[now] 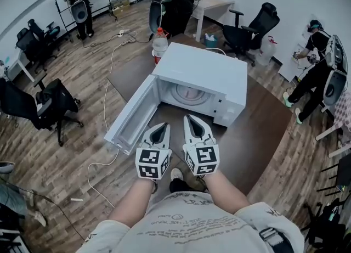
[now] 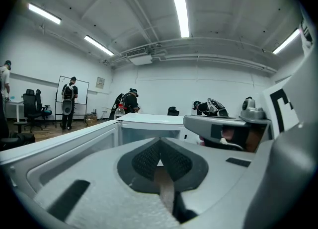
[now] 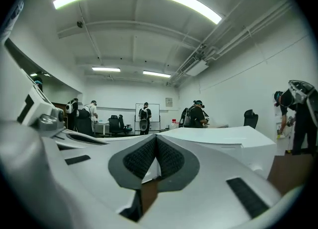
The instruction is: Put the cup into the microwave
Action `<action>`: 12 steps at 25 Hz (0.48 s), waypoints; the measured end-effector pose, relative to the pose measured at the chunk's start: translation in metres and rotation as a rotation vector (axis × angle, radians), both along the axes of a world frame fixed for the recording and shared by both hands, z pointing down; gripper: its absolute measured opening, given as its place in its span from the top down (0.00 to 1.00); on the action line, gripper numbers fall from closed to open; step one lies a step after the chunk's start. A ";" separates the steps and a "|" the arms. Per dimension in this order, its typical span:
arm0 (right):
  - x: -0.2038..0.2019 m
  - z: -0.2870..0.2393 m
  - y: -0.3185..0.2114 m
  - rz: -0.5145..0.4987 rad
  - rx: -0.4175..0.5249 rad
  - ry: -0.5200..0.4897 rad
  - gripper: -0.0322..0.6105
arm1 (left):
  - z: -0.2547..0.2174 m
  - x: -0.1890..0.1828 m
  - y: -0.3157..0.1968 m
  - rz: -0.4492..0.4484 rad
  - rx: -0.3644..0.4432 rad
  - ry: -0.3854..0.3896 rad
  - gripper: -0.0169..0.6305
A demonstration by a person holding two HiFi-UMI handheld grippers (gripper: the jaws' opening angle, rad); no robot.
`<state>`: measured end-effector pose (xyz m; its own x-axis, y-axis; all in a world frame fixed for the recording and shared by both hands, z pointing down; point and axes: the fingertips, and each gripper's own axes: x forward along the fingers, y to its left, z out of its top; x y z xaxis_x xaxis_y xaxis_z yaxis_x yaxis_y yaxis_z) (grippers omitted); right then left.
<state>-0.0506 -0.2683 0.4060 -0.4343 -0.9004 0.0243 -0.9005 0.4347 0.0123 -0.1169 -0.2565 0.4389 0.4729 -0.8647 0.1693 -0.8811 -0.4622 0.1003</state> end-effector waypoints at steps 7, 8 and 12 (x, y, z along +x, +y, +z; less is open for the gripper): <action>-0.013 0.003 0.037 -0.041 -0.016 -0.016 0.93 | -0.004 -0.003 0.018 -0.004 0.013 -0.013 0.95; -0.015 0.002 0.039 -0.042 -0.016 -0.018 0.93 | -0.004 -0.004 0.021 -0.004 0.012 -0.016 0.95; -0.017 0.000 0.046 -0.045 -0.023 -0.029 0.93 | -0.005 -0.005 0.028 -0.005 0.016 -0.025 0.95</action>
